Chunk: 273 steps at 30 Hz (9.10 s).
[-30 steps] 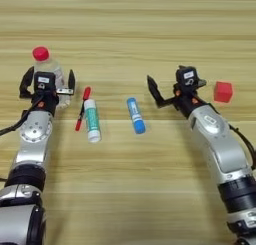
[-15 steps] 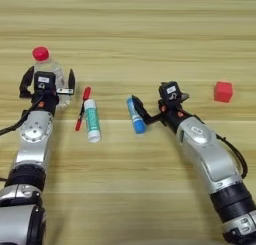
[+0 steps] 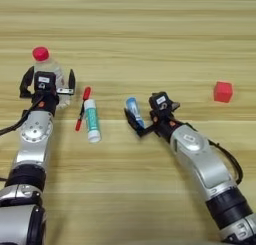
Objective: Move the objects on the table
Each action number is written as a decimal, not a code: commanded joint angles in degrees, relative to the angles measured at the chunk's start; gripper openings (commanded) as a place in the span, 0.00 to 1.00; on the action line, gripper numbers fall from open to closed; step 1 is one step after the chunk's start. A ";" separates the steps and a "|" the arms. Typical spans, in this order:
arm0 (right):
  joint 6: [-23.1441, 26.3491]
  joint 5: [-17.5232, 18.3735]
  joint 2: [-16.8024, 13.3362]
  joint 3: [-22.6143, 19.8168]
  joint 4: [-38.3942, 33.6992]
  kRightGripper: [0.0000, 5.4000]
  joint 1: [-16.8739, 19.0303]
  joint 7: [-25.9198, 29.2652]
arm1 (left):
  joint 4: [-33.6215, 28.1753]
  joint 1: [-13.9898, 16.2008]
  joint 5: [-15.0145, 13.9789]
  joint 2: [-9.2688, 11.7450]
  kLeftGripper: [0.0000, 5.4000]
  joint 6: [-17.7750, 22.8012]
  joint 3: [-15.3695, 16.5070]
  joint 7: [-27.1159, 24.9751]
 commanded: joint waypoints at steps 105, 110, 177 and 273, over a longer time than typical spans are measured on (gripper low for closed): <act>-4.27 -9.38 -1.91 -9.77 4.69 0.55 -1.69 -17.72 | -0.99 -0.45 0.01 -0.23 1.00 -0.06 -0.41 0.91; -8.18 -10.28 -2.67 -10.67 3.41 0.66 -2.42 -19.25 | -1.12 -0.41 0.02 -0.22 1.00 -0.03 -0.42 0.92; 1.70 2.50 -10.29 -27.53 21.72 0.99 -15.60 -19.57 | -1.33 -0.27 -0.03 -0.15 1.00 -0.01 -0.29 0.82; 7.32 1.98 0.13 -8.88 9.77 0.41 -4.12 -0.24 | -2.06 -0.09 -0.09 -0.40 1.00 0.17 -0.37 1.04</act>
